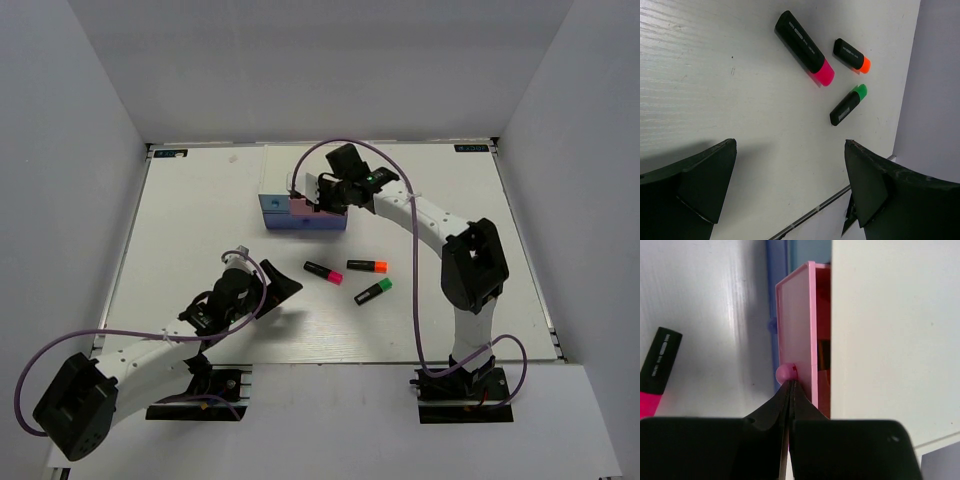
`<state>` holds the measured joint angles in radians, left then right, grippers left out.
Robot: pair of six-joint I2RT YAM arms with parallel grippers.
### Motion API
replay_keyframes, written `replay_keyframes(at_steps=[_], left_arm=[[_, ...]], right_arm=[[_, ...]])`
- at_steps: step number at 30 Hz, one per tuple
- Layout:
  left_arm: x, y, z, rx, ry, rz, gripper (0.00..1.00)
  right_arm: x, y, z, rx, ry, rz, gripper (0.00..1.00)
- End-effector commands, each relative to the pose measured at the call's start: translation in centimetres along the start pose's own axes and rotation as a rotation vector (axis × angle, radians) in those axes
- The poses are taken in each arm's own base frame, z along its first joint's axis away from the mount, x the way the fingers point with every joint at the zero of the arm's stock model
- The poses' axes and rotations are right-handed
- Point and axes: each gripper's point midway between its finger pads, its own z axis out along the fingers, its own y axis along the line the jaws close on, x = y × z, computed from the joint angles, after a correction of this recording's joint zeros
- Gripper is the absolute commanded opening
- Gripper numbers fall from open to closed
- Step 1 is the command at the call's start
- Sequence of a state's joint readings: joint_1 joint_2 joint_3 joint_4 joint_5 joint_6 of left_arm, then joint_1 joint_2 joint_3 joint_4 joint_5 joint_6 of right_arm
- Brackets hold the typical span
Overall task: Sort the stationery into containers
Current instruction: Close the drawer
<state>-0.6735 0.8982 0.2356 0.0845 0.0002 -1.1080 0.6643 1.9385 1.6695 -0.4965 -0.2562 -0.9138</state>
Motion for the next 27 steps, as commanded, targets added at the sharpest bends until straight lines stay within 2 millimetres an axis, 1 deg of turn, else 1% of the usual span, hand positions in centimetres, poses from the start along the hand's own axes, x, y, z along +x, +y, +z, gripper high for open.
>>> replay_keyframes(at_steps=[1, 6, 7, 8, 12, 14, 15, 16, 17, 18, 19, 20, 21, 22, 23, 24, 25, 26, 27], left_arm=[[-0.9, -1.5, 0.0, 0.038, -0.023, 0.01, 1.0], [-1.1, -2.0, 0.0, 0.056, -0.032, 0.01, 1.0], [-1.0, -1.8, 0.1, 0.048, -0.028, 0.01, 1.0], [-1.2, -1.9, 0.2, 0.052, -0.04, 0.01, 0.99], [-1.4, -2.2, 0.2, 0.061, -0.045, 0.01, 0.97], [-1.5, -2.4, 0.2, 0.069, -0.049, 0.01, 0.94], [-1.7, -2.5, 0.2, 0.074, -0.061, 0.01, 0.91], [-1.7, -2.5, 0.2, 0.074, -0.061, 0.01, 0.89], [-2.1, -2.7, 0.2, 0.08, -0.078, 0.009, 0.87], [-2.5, -3.0, 0.3, 0.09, -0.097, 0.008, 0.78], [-2.8, -3.3, 0.3, 0.099, -0.112, 0.007, 0.72], [-3.1, -3.5, 0.3, 0.108, -0.128, 0.006, 0.67], [-3.9, -4.1, 0.2, 0.128, -0.164, 0.002, 0.53], [-4.1, -4.1, 0.4, 0.124, -0.178, 0.001, 0.47], [-4.3, -4.0, 0.7, 0.118, -0.19, -0.001, 0.42], [-4.9, -4.1, 0.9, 0.122, -0.22, 0.005, 0.34], [-5.3, -4.4, 1.1, 0.124, -0.234, 0.003, 0.3], [-5.6, -4.1, 1.4, 0.112, -0.247, -0.001, 0.28], [-6.1, -4.6, 2.0, 0.111, -0.259, -0.003, 0.28]], right_arm=[[-0.4, -2.4, 0.5, 0.113, 0.009, 0.001, 0.0], [-0.2, -3.4, 0.5, 0.158, 0.021, 0.005, 0.0], [0.0, -3.3, 0.7, 0.155, 0.028, 0.005, 0.0], [-0.1, -3.6, 0.6, 0.168, 0.027, 0.006, 0.0], [0.4, -3.9, 0.9, 0.19, 0.047, 0.015, 0.0], [0.4, -3.8, 0.9, 0.185, 0.045, 0.017, 0.0], [0.1, -3.6, 0.8, 0.17, 0.032, 0.019, 0.0], [0.1, -3.1, 0.9, 0.15, 0.029, 0.021, 0.0], [-0.2, -2.7, 0.6, 0.138, 0.018, 0.018, 0.0], [-1.2, -1.9, 0.1, 0.089, -0.029, 0.02, 0.0], [-1.2, -1.2, -0.1, 0.064, -0.037, 0.022, 0.0], [-1.4, -0.6, -0.7, 0.048, -0.05, 0.024, 0.0], [-2.4, -0.2, -1.6, 0.036, -0.093, 0.022, 0.0], [-1.8, 1.2, -1.4, 0.001, -0.092, 0.034, 0.0], [-2.4, 1.4, -2.4, 0.002, -0.12, 0.039, 0.0], [-3.4, 1.7, -3.5, 0.0, -0.157, 0.044, 0.0], [-3.3, 2.9, -3.9, -0.025, -0.17, 0.054, 0.05], [-3.4, 3.4, -4.2, -0.04, -0.183, 0.069, 0.22], [-3.9, 3.7, -5.2, -0.038, -0.199, 0.072, 0.31]])
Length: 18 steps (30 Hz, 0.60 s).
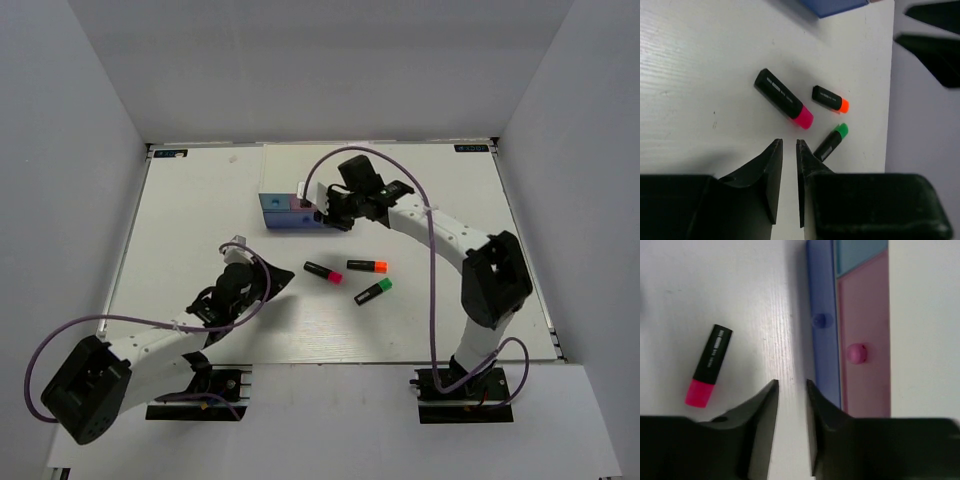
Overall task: Sort the stationery into containers
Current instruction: Close the drawer, then open the drawer
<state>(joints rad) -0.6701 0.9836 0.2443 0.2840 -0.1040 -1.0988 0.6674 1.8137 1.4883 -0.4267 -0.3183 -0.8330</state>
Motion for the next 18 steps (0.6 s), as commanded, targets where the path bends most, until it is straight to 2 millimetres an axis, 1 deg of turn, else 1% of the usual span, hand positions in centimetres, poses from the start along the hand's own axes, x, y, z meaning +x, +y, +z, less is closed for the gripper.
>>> replay_keyframes(at_steps=[1, 2, 3, 4, 5, 6, 7, 8, 9, 10, 11, 12, 13, 14, 15, 16, 17, 18], left_arm=[[-2.8, -2.6, 1.7, 0.047, -0.107, -0.004, 0.28], [-3.3, -3.4, 2.2, 0.052, -0.119, -0.006, 0.28], [-3.5, -3.7, 2.7, 0.057, -0.122, -0.007, 0.3], [-2.8, -2.7, 3.7, 0.013, -0.1, 0.0, 0.38], [-3.4, -3.6, 4.4, 0.022, -0.114, -0.002, 0.39], [-3.9, -3.8, 5.1, 0.027, -0.128, -0.018, 0.39], [-3.2, -2.8, 6.2, -0.006, -0.111, -0.013, 0.4], [-4.1, -3.6, 6.9, 0.015, -0.134, -0.034, 0.42], [-3.9, -3.5, 7.5, 0.011, -0.131, -0.051, 0.45], [-4.2, -3.2, 8.1, 0.004, -0.139, -0.055, 0.5], [-4.4, -2.7, 9.1, -0.015, -0.14, -0.07, 0.55], [-4.3, -2.7, 9.6, -0.017, -0.139, -0.081, 0.59], [-4.9, -3.1, 10.2, -0.009, -0.152, -0.086, 0.63], [-5.2, -2.7, 10.7, -0.017, -0.159, -0.103, 0.64], [-4.7, -1.8, 11.4, -0.044, -0.146, -0.119, 0.64], [-5.0, -2.6, 11.8, -0.018, -0.158, -0.132, 0.64], [-5.3, -2.1, 12.1, -0.022, -0.167, -0.136, 0.64], [-5.1, -1.9, 12.8, -0.027, -0.165, -0.144, 0.64]], right_arm=[[-3.2, 1.9, -3.7, -0.025, -0.135, 0.016, 0.37], [-3.1, 2.3, -4.0, -0.031, -0.141, 0.017, 0.56], [-2.8, 3.1, -4.6, -0.034, -0.141, 0.022, 0.59], [-3.6, 2.8, -5.6, 0.005, -0.172, 0.009, 0.62], [-1.8, 4.0, -5.2, -0.009, -0.143, 0.035, 0.66], [-2.1, 4.0, -6.1, 0.012, -0.155, 0.033, 0.66], [-2.0, 3.6, -6.9, 0.051, -0.156, 0.029, 0.68], [-0.5, 4.7, -6.5, 0.04, -0.132, 0.069, 0.71], [-0.5, 4.4, -7.3, 0.071, -0.138, 0.07, 0.73], [-0.1, 4.1, -7.9, 0.104, -0.126, 0.077, 0.73], [1.6, 5.2, -7.4, 0.09, -0.095, 0.106, 0.75], [1.8, 4.7, -8.2, 0.134, -0.094, 0.121, 0.75], [3.0, 5.5, -8.0, 0.125, -0.073, 0.135, 0.75], [3.8, 6.0, -8.2, 0.132, -0.069, 0.146, 0.74], [3.9, 5.7, -9.1, 0.16, -0.076, 0.15, 0.7], [4.7, 6.4, -8.9, 0.149, -0.065, 0.173, 0.68], [5.5, 6.5, -9.0, 0.155, -0.057, 0.19, 0.66], [5.8, 6.6, -9.5, 0.169, -0.059, 0.198, 0.6]])
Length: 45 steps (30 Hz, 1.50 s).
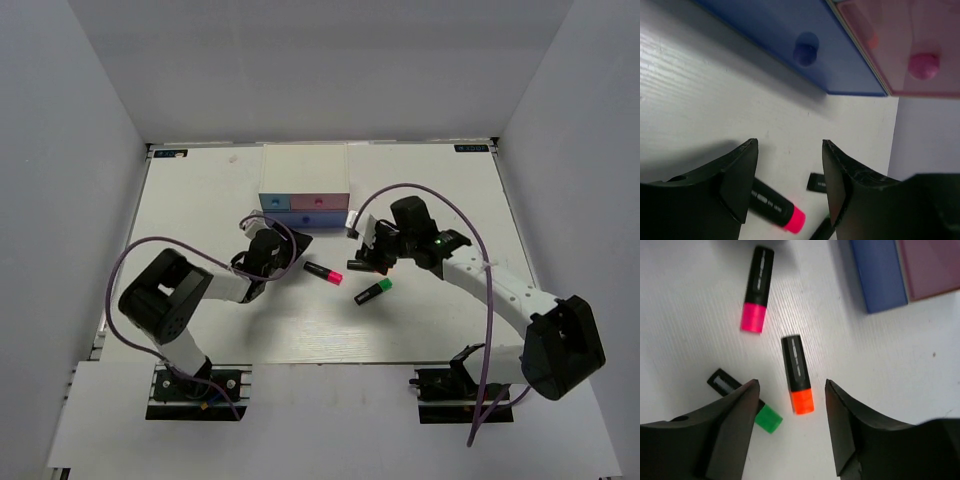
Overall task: Sort the stationery into containers
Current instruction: Open the drawer
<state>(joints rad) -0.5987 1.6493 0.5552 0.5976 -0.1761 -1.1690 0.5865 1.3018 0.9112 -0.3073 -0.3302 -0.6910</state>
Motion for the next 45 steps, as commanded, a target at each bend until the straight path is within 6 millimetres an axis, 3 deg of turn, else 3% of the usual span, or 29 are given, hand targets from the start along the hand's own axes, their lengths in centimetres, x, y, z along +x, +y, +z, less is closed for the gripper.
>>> replay_keyframes(at_steps=[1, 5, 13, 26, 38, 45], left_arm=[[-2.0, -3.1, 1.7, 0.088, -0.059, -0.063, 0.64], [-2.3, -2.2, 3.3, 0.047, -0.078, -0.063, 0.6], [-3.7, -1.8, 5.6, 0.017, -0.13, -0.08, 0.56], [-3.3, 0.1, 6.9, -0.018, -0.135, -0.099, 0.48], [-4.4, -1.4, 8.0, 0.003, -0.176, -0.107, 0.47], [-5.2, -0.5, 8.1, -0.062, -0.219, -0.099, 0.47]], right_arm=[[-0.3, -1.5, -1.3, 0.091, -0.044, 0.042, 0.58], [0.2, -2.7, -2.1, 0.141, -0.06, 0.081, 0.5], [0.9, -4.0, -2.8, 0.172, -0.078, 0.134, 0.48], [1.9, -3.9, -2.8, 0.154, -0.069, 0.178, 0.47], [2.4, -3.6, -2.7, 0.144, -0.061, 0.187, 0.47], [2.4, -3.7, -2.8, 0.15, -0.062, 0.187, 0.47]])
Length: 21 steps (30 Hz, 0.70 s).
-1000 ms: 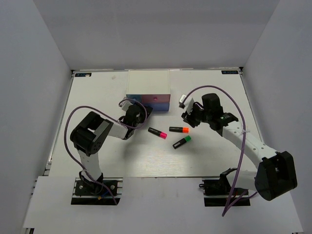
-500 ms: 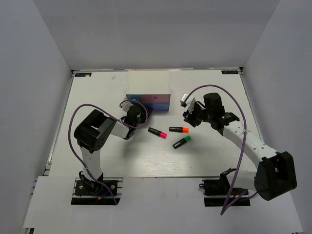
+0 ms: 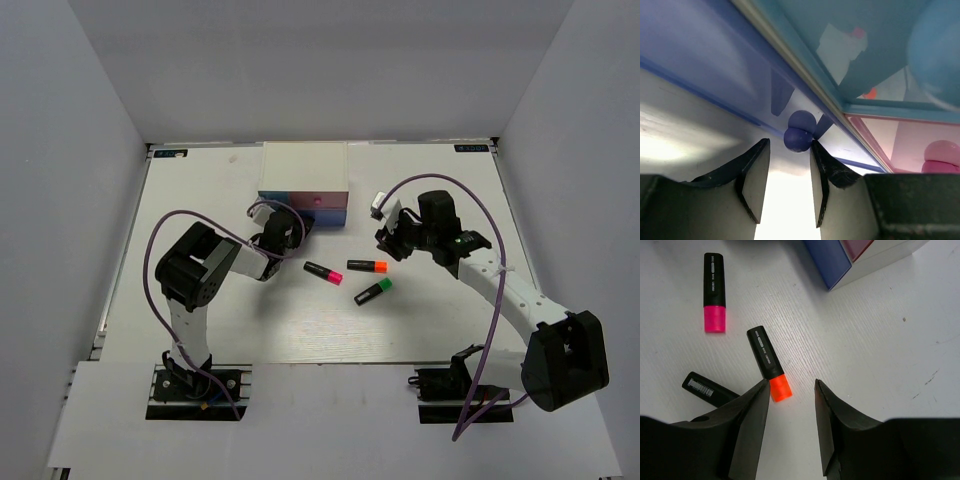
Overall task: Sort the stationery into containers
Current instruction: Open the drawer
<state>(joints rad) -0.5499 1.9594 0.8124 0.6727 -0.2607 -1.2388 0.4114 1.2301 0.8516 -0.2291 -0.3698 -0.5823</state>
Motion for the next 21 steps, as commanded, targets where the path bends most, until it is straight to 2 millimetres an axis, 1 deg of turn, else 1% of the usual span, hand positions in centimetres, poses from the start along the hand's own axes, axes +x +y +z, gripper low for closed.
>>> replay_keyframes(at_steps=[1, 2, 3, 6, 7, 9, 11, 13, 15, 16, 18, 19, 20, 21], left_arm=[[-2.2, -0.1, 0.4, -0.04, -0.09, 0.001, 0.47], [-2.4, -0.1, 0.5, -0.044, -0.101, 0.001, 0.47], [-2.6, -0.4, 0.3, -0.036, -0.104, -0.002, 0.47], [-2.9, -0.2, 0.4, -0.05, -0.121, -0.008, 0.45], [-3.0, -0.5, 0.2, -0.042, -0.123, -0.011, 0.45], [-3.1, 0.0, 0.1, -0.054, -0.131, -0.019, 0.43], [-3.2, 0.2, 0.0, -0.053, -0.14, -0.03, 0.43], [-3.5, -0.1, -0.2, -0.045, -0.153, -0.06, 0.43], [-3.6, 0.2, -0.4, -0.041, -0.165, -0.076, 0.43], [-3.6, -0.3, -0.6, -0.031, -0.173, -0.086, 0.43], [-3.6, -0.3, -0.6, -0.031, -0.173, -0.086, 0.43], [-3.5, 0.1, -0.7, -0.039, -0.17, -0.083, 0.43], [-3.8, -0.5, -0.9, -0.022, -0.175, -0.089, 0.43], [-3.8, -0.5, -0.9, -0.022, -0.175, -0.09, 0.43]], right_arm=[[0.3, 0.3, 0.1, -0.006, -0.012, 0.011, 0.47], [0.2, 0.2, 0.1, -0.003, -0.014, 0.012, 0.47], [0.2, 0.3, 0.1, -0.008, -0.014, 0.011, 0.47], [0.2, 0.2, 0.1, -0.006, -0.016, 0.009, 0.47], [0.3, 0.2, 0.1, -0.007, -0.014, 0.014, 0.47], [0.2, 0.1, 0.2, -0.006, -0.015, 0.01, 0.47], [0.2, 0.3, 0.2, -0.011, -0.013, 0.012, 0.47], [0.2, 0.1, 0.1, -0.005, -0.013, 0.015, 0.47], [0.3, 0.2, 0.2, -0.011, -0.012, 0.015, 0.47], [0.1, 0.1, 0.2, -0.008, -0.016, 0.01, 0.47], [0.3, 0.1, 0.2, -0.009, -0.013, 0.015, 0.47], [0.3, 0.2, 0.2, -0.01, -0.012, 0.013, 0.47], [0.4, 0.3, 0.2, -0.012, -0.009, 0.016, 0.47], [0.3, 0.3, 0.2, -0.011, -0.013, 0.012, 0.47]])
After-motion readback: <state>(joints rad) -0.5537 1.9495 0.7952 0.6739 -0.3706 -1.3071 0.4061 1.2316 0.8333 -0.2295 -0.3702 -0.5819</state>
